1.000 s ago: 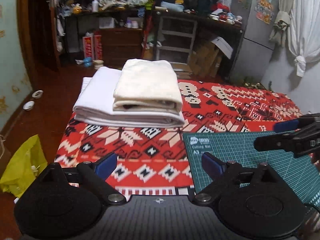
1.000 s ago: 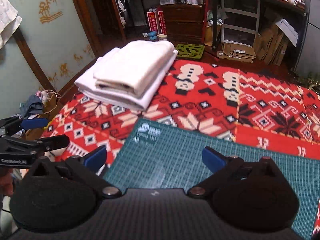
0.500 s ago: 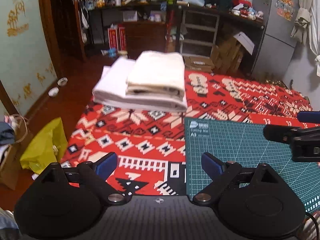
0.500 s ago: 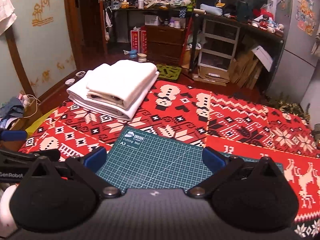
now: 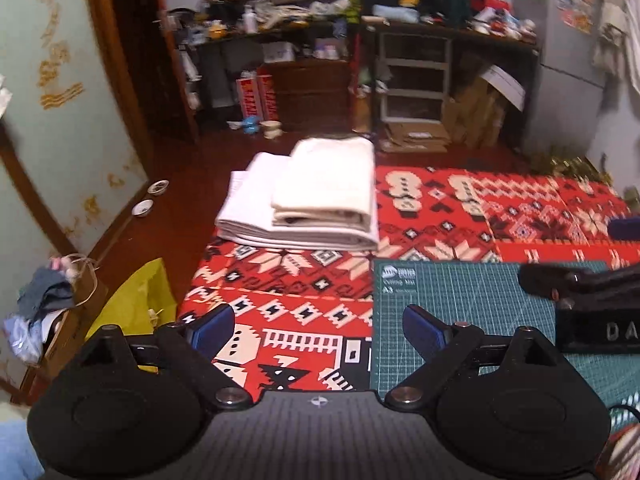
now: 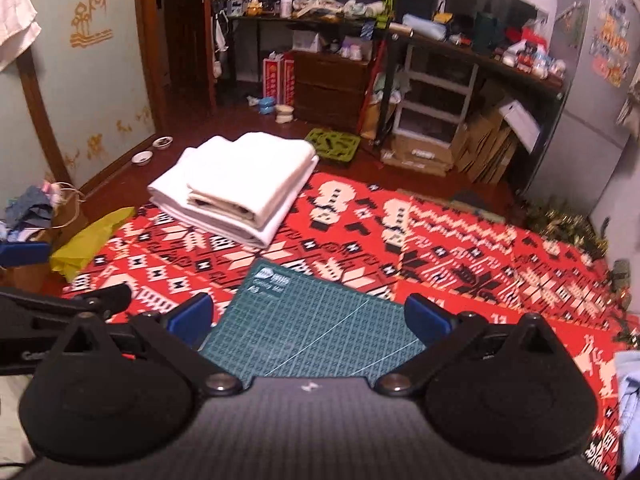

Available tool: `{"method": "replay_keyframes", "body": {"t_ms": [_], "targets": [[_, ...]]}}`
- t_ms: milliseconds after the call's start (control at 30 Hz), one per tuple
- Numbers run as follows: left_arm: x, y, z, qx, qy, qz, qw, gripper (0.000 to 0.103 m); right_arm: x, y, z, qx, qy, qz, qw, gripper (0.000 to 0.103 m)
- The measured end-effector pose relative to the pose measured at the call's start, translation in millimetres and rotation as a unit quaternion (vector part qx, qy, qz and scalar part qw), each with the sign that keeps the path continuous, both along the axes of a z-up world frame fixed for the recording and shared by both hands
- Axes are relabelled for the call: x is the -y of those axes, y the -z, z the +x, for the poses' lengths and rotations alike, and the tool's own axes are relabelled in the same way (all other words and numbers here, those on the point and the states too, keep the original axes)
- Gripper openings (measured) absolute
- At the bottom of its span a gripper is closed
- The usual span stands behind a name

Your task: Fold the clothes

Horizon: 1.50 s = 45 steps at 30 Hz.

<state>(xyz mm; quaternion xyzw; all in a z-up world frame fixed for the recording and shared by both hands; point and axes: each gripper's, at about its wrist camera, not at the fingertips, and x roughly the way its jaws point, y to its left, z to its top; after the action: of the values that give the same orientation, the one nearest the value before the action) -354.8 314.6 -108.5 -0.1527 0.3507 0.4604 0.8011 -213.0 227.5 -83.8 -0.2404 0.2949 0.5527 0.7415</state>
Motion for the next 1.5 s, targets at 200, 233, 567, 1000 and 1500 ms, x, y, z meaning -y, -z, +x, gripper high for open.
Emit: {"method": "replay_keyframes", "body": {"t_ms": [200, 233, 567, 1000, 1500], "targets": [[8.7, -12.4, -3.3, 0.02, -0.03, -0.01, 0.9993, 0.091, 10.0, -12.5, -1.1, -0.012, 0.007, -0.003, 1.0, 0.103], [9.6, -14.1, -3.3, 0.016, -0.034, -0.011, 0.9992, 0.092, 11.6, -13.8, -2.4, -0.011, 0.009, -0.002, 1.0, 0.103], [18.1, -24.0, -4.1, -0.001, -0.047, -0.016, 0.9987, 0.092, 20.6, -23.5, -6.8, -0.03, 0.014, 0.0, 0.999, 0.103], [18.4, -28.2, -13.5, 0.005, -0.056, -0.019, 0.9982, 0.092, 20.3, -27.7, -15.2, -0.016, 0.009, 0.0, 1.0, 0.103], [21.3, -29.6, -17.3, -0.004, -0.064, -0.007, 0.9979, 0.092, 18.9, -26.6, -18.6, -0.022, 0.004, -0.004, 1.0, 0.103]]}}
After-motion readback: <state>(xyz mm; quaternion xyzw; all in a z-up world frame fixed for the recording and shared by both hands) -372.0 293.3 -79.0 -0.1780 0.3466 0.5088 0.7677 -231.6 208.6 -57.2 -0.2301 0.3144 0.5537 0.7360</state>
